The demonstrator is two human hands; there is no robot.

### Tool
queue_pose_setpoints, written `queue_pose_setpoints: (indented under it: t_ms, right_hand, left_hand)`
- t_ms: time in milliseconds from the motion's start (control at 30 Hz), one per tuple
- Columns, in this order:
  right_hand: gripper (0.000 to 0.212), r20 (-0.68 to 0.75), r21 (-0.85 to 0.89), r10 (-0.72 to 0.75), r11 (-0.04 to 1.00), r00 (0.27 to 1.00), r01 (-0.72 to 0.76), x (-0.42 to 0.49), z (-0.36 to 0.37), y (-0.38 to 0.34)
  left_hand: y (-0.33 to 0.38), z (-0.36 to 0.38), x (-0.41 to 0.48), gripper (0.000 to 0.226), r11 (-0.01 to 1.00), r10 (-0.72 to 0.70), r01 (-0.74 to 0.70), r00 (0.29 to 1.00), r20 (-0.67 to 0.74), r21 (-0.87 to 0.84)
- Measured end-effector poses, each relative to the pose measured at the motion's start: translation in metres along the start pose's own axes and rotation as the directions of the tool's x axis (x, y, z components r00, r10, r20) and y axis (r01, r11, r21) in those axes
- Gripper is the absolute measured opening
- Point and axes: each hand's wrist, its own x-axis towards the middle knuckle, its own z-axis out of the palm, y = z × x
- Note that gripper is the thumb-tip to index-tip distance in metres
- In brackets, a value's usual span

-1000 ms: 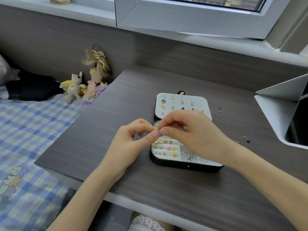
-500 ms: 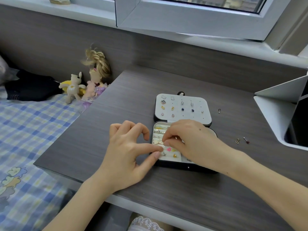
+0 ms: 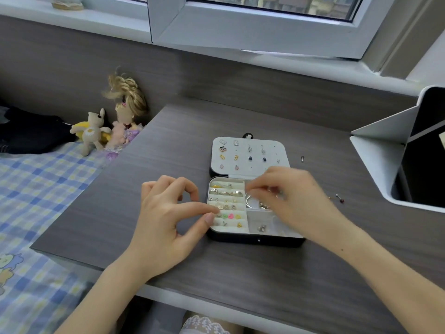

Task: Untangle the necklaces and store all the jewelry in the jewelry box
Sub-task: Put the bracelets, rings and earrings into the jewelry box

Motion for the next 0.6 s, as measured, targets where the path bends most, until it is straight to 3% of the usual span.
queue_pose_setpoints:
  t_ms: [67,133,267,367,600]
  right_hand:
    - [0.011,-0.153,-0.129,0.117,0.982,0.981,-0.137,-0.006,-0.018,0.029]
    - [0.013,-0.230,-0.327,0.228,0.898,0.946,-0.295,-0.013,-0.031,0.063]
    - [0.017,-0.212,-0.533,0.353,0.740,0.911,-0.410,-0.026,-0.033,0.102]
    - [0.019,-0.203,-0.567,0.350,0.719,0.914,-0.401,-0.029,-0.026,0.110]
    - [0.007,-0.268,-0.440,0.309,0.803,0.912,-0.401,-0.029,-0.023,0.107]
  left_hand:
    - [0.000,0.000,0.002,0.026,0.999,-0.016,0.015,1.000,-0.015,-0.031]
    - [0.003,-0.001,0.005,0.026,0.997,-0.027,0.025,0.999,-0.033,-0.068]
    - [0.006,0.001,0.013,0.027,0.994,-0.058,0.052,0.996,-0.065,-0.099]
    - [0.009,0.003,0.014,0.027,0.992,-0.070,0.063,0.995,-0.069,-0.107]
    - [0.015,0.001,0.000,0.021,0.997,-0.006,0.006,1.000,0.003,-0.081]
